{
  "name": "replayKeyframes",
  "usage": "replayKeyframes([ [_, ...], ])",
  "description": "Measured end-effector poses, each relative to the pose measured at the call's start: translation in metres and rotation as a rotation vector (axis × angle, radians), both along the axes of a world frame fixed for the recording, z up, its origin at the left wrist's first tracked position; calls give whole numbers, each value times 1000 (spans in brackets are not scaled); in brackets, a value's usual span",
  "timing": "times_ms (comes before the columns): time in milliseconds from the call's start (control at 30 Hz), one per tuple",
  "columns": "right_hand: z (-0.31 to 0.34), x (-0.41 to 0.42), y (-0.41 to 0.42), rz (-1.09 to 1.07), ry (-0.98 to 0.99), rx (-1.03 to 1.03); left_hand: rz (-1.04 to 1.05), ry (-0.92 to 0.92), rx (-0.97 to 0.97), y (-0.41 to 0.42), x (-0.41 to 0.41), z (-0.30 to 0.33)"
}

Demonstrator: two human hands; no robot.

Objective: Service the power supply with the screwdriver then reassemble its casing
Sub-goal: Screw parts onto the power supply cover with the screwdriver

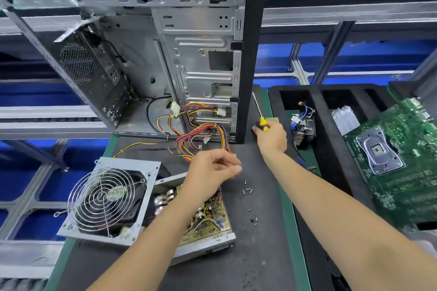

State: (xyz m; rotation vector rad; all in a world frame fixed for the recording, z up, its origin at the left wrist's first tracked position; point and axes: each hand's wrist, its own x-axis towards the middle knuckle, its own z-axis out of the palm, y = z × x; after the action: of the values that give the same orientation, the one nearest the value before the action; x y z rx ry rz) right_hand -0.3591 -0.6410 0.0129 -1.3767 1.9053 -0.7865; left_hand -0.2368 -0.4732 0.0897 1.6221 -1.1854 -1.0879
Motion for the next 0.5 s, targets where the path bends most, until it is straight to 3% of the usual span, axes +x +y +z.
replayKeyframes([
  [200,1,11,-12,-44,133,-7,-32,-79,0,1,-3,-1],
  [300,3,7,-13,-43,100,17,-59,-192,-21,-1,-6,-4],
  [367,9,-1,-6,-18,-11,32,-125,-343,-48,-5,-8,-7],
  [500,28,-33,46,109,-457,148,-397,-655,-11,-21,-24,-17],
])
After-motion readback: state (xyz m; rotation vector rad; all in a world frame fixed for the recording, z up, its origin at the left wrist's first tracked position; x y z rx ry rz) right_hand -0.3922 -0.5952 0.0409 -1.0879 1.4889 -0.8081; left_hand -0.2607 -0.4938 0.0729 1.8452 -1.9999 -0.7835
